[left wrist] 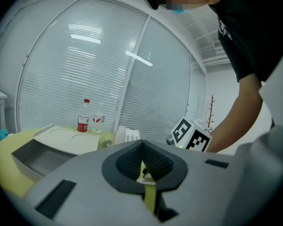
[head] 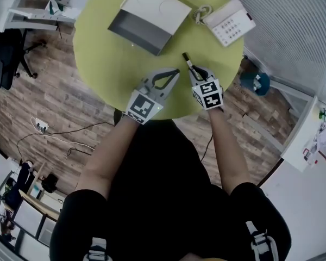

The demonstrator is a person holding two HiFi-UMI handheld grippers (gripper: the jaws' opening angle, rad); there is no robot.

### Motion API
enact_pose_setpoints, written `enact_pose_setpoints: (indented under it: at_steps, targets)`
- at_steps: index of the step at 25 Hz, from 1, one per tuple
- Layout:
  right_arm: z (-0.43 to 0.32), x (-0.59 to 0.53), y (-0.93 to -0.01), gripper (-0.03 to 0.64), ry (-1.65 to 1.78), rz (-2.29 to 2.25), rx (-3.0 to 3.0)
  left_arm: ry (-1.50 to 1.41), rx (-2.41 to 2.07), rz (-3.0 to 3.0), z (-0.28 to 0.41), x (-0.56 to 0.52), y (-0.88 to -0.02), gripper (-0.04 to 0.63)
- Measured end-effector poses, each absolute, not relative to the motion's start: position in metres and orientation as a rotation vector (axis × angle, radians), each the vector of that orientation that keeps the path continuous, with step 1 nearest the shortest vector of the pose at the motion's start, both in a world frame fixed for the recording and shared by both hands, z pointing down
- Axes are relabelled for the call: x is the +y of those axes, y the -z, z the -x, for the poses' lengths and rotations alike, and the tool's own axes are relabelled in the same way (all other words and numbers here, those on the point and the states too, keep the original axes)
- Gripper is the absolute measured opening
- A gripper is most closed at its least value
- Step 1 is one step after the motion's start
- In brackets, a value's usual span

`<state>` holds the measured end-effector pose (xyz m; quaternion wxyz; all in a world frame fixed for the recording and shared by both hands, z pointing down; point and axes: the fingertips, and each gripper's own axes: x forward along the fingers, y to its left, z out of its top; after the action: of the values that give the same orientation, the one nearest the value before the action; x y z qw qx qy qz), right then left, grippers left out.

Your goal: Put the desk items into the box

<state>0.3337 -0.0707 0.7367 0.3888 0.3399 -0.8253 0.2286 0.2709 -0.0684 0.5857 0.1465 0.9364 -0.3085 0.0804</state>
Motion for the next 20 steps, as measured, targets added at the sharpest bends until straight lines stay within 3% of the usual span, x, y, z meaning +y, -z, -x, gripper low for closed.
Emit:
enact_pose_setpoints:
  at_steps: [3,20]
  targets:
    - [-0.333,-0.076,-0.751,0.097,-0.574,-0.85,-2.056,-0.236,-0.887,-2.699,-0.269,-0.071,-0.591,0.006]
    - [-0.338,-0.079,-0.788,0.071,-0.662,-0.798,-1.913,-0.288,-0.991,-2.663,-0.243,-0.075,-0.592,0.006]
